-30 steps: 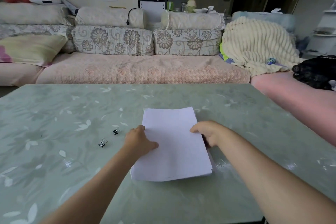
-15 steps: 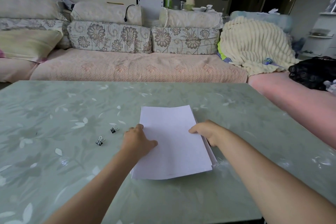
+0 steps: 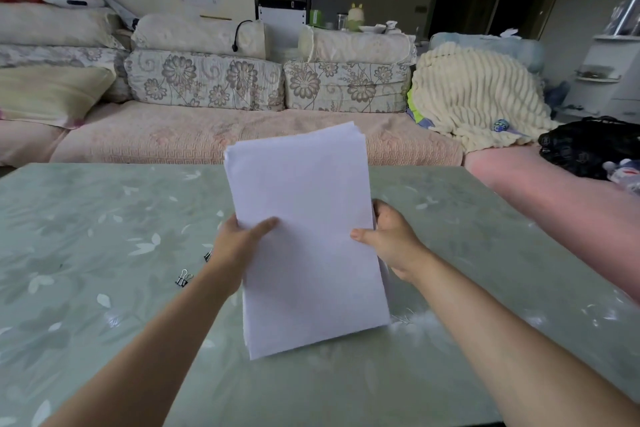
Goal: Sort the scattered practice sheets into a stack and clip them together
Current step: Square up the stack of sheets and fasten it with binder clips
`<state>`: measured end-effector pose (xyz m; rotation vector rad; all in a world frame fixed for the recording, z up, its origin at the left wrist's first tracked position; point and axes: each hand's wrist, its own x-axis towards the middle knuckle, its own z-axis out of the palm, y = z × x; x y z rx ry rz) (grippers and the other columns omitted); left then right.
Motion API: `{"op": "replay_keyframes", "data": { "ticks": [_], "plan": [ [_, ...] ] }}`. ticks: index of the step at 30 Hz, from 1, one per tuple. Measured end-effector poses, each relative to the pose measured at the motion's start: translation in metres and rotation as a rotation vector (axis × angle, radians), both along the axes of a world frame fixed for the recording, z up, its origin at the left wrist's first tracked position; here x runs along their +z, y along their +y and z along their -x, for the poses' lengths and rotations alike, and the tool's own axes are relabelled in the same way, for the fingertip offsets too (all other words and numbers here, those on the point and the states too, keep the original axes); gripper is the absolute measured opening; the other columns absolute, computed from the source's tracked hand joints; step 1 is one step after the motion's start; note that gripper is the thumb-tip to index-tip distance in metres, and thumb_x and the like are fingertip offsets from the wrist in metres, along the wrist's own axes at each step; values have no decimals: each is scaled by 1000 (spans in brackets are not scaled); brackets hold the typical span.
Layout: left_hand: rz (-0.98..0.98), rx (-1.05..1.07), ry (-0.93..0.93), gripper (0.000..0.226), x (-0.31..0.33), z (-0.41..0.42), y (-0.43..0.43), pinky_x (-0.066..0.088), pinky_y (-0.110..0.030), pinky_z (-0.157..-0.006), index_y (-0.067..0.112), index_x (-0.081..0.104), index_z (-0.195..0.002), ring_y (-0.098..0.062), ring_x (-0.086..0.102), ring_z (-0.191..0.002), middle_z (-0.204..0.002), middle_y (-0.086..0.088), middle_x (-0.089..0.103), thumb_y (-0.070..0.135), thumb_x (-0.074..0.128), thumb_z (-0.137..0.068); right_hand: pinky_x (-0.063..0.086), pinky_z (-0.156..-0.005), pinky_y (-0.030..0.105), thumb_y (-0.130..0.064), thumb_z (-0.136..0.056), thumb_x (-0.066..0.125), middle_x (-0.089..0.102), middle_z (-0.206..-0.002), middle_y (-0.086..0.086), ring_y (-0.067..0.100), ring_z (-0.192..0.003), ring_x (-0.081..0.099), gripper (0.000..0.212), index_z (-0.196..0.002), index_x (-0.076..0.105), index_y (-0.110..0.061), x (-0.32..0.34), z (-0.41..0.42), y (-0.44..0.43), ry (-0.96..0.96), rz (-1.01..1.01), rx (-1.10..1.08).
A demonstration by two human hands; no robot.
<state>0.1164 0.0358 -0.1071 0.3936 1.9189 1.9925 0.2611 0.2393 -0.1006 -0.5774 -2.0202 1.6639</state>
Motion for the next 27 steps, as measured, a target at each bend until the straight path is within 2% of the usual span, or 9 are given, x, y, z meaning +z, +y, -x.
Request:
{"op": "replay_keyframes", "data": {
  "ticks": [1,3,6,10,14,16,22,25,27],
  "plan": [
    [-46,41,51,31,6,-4,0,56,-35,-79,19,64,-108,-19,70,-89,-102,-2,73,18,78,-79,57,-89,40,15,-81,62,74,-110,7,22,-101,71,44,-113,63,-15,4,-2,-2,35,-28,-6],
    [-105,96,192,29,20,-15,0,57,-33,-78,19,65,-110,-15,70,-89,-100,2,73,16,75,-82,56,-89,38,10,-80,61,73,-111,4,20,-102,70,47,-114,61,-21,10,-3,-5,83,-85,-18],
    [-201,134,334,25,38,-29,2,56,-21,-71,23,64,-107,-4,69,-84,-97,9,72,15,72,-85,55,-92,35,2,-80,60,72,-114,-3,16,-106,69,47,-114,58,-30,20,-5,-8,141,-136,-37],
    [-194,133,456,29,44,-41,-1,49,-8,-68,32,58,-98,10,64,-82,-97,14,67,11,72,-85,54,-89,33,-4,-80,68,74,-108,-4,12,-100,71,41,-115,60,-24,25,-11,-7,104,-133,-34],
    [-207,112,377,32,31,-42,-9,52,-24,-75,21,55,-107,-3,67,-88,-100,6,67,4,71,-85,56,-92,47,-19,-68,76,75,-104,1,21,-98,72,43,-108,61,-24,25,-15,-10,101,-84,-74],
    [-217,111,353,36,33,-39,-11,54,-29,-76,16,52,-114,-12,68,-92,-103,1,68,6,72,-85,55,-93,50,-17,-66,74,74,-107,3,25,-100,71,47,-110,60,-24,28,-14,-14,136,-43,-77],
    [-173,119,425,33,38,-46,-15,51,-20,-73,30,58,-107,4,66,-89,-102,13,68,11,72,-85,57,-89,43,-16,-65,71,76,-102,-1,17,-95,72,46,-111,63,-22,25,-8,-26,89,-43,-65],
    [-149,52,423,36,34,-44,-20,55,-30,-80,29,59,-113,-5,67,-97,-108,9,69,25,74,-80,55,-87,46,-19,-62,69,75,-99,4,22,-92,72,45,-107,63,-18,30,-9,-24,123,-2,-115],
    [-159,45,438,35,36,-44,-21,55,-29,-80,32,58,-110,-6,67,-97,-105,13,69,29,70,-77,54,-82,44,-17,-63,66,72,-99,8,24,-90,70,45,-107,59,-18,32,-9,-25,169,8,-152]
  ]
}}
